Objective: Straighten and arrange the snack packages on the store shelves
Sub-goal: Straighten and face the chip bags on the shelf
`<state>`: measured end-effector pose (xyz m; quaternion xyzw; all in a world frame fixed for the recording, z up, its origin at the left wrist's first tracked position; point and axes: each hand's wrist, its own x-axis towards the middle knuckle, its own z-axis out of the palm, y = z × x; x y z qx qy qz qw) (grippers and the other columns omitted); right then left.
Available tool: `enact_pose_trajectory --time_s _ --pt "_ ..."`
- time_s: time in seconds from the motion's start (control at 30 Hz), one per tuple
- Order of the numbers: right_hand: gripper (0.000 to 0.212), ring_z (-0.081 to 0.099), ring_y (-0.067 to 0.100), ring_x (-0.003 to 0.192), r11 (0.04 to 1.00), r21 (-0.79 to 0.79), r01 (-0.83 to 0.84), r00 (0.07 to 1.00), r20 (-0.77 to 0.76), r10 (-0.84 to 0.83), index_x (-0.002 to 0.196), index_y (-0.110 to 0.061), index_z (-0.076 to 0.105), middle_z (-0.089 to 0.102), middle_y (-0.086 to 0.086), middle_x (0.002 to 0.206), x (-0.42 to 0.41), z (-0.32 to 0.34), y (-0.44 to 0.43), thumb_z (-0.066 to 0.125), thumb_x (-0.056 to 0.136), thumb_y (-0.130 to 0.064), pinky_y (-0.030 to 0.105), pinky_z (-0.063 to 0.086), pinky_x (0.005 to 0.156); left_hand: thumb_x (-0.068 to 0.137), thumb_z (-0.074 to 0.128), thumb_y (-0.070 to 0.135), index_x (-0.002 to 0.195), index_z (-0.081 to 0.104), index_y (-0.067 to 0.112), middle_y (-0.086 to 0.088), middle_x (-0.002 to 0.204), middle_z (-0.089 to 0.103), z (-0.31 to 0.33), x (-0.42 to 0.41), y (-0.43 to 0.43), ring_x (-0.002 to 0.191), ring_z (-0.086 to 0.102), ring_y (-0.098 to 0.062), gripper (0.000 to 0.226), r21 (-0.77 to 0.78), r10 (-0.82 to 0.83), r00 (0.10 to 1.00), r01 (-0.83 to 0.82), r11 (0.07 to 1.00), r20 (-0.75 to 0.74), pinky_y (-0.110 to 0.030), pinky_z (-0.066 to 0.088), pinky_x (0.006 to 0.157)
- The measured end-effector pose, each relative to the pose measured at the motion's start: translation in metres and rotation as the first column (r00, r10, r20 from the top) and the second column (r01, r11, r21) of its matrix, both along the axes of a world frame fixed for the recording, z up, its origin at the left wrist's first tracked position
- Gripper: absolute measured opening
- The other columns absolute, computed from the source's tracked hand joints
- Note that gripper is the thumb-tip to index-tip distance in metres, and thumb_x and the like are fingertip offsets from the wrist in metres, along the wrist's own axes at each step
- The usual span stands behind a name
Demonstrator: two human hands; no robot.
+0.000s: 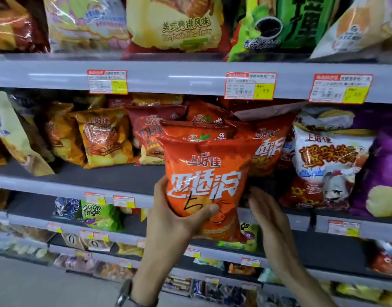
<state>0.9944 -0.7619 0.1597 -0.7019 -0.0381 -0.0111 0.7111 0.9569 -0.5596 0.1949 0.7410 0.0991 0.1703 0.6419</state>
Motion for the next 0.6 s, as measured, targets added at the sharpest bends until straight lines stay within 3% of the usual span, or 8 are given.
enact_pose_trajectory --time_s 0.1,0.17,0.27,0.33,0.47,0.53,0.6 --pt "0.043 0.055 -0.015 0.117 0.994 -0.106 0.036 0.998 0.049 -0.031 0.132 -0.064 0.051 0.058 -0.036 0.13 -0.023 -0.003 -0.026 0.062 0.091 -0.06 0.015 0.049 0.091 0.053 0.097 0.053 0.141 0.04 0.043 0.022 0.115 0.069 0.002 0.018 -0.04 0.096 0.07 0.009 0.105 0.021 -0.066 0.997 0.065 0.998 0.029 -0.017 0.06 0.075" --pt "0.048 0.051 -0.022 0.115 0.973 -0.219 0.071 0.995 0.083 -0.054 0.138 -0.062 0.044 0.055 -0.038 0.133 -0.025 -0.005 -0.04 0.063 0.094 -0.061 0.005 0.046 0.084 0.058 0.099 0.049 0.141 0.041 0.04 0.023 0.116 0.07 0.0 0.031 -0.06 0.098 0.07 0.008 0.101 0.037 -0.102 0.993 0.1 0.994 0.063 -0.018 0.061 0.078" --pt "0.05 0.047 -0.027 0.115 0.949 -0.286 0.129 0.987 0.131 -0.094 0.141 -0.056 0.04 0.052 -0.044 0.131 -0.017 -0.007 -0.052 0.062 0.097 -0.048 -0.002 0.04 0.085 0.062 0.099 0.05 0.142 0.041 0.038 0.019 0.121 0.071 -0.005 0.052 -0.083 0.103 0.072 0.001 0.1 0.055 -0.118 0.988 0.113 0.992 0.104 -0.031 0.063 0.086" --pt "0.049 0.048 -0.024 0.119 0.927 -0.33 0.18 0.977 0.169 -0.129 0.14 -0.056 0.04 0.052 -0.048 0.128 -0.005 -0.009 -0.058 0.063 0.097 -0.045 0.001 0.041 0.089 0.062 0.099 0.049 0.144 0.038 0.038 0.019 0.123 0.07 -0.008 0.065 -0.094 0.105 0.071 0.003 0.102 0.038 -0.116 0.985 0.112 0.993 0.13 -0.03 0.062 0.089" --pt "0.053 0.051 -0.011 0.128 0.903 -0.384 0.192 0.976 0.167 -0.137 0.149 -0.042 0.045 0.055 -0.033 0.139 0.018 -0.018 -0.065 0.063 0.099 -0.045 0.023 0.045 0.105 0.065 0.099 0.048 0.147 0.037 0.038 0.017 0.129 0.068 -0.021 0.085 -0.105 0.112 0.069 0.002 0.103 0.041 -0.153 0.978 0.148 0.988 0.144 -0.034 0.061 0.096" --pt "0.051 0.05 -0.017 0.123 0.897 -0.405 0.176 0.98 0.162 -0.119 0.149 -0.04 0.046 0.054 -0.035 0.136 0.024 -0.023 -0.064 0.063 0.1 -0.043 0.012 0.043 0.102 0.067 0.098 0.048 0.151 0.036 0.037 0.015 0.131 0.068 -0.03 0.091 -0.105 0.114 0.069 0.0 0.105 0.03 -0.177 0.976 0.175 0.984 0.123 -0.039 0.06 0.099" --pt "0.052 0.047 -0.024 0.118 0.882 -0.432 0.187 0.977 0.179 -0.119 0.149 -0.037 0.045 0.052 -0.037 0.133 0.025 -0.025 -0.063 0.062 0.1 -0.045 0.0 0.037 0.093 0.069 0.095 0.047 0.154 0.035 0.033 0.016 0.132 0.067 -0.036 0.092 -0.101 0.114 0.068 0.003 0.105 -0.002 -0.189 0.976 0.19 0.982 0.11 -0.035 0.06 0.1"
